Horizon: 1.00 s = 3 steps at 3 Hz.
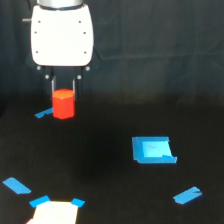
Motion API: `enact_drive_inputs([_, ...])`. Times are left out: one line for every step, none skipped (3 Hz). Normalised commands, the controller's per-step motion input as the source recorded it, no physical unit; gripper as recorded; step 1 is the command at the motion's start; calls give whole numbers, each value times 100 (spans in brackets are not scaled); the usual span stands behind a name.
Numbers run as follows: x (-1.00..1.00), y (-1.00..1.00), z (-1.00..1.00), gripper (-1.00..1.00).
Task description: Pick up the red object from the table
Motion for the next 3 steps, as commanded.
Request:
enact_drive_inputs([11, 89, 76, -100])
enact_drive_inputs([-76, -53, 100, -61])
enact_drive_inputs([-71, -100, 55, -100])
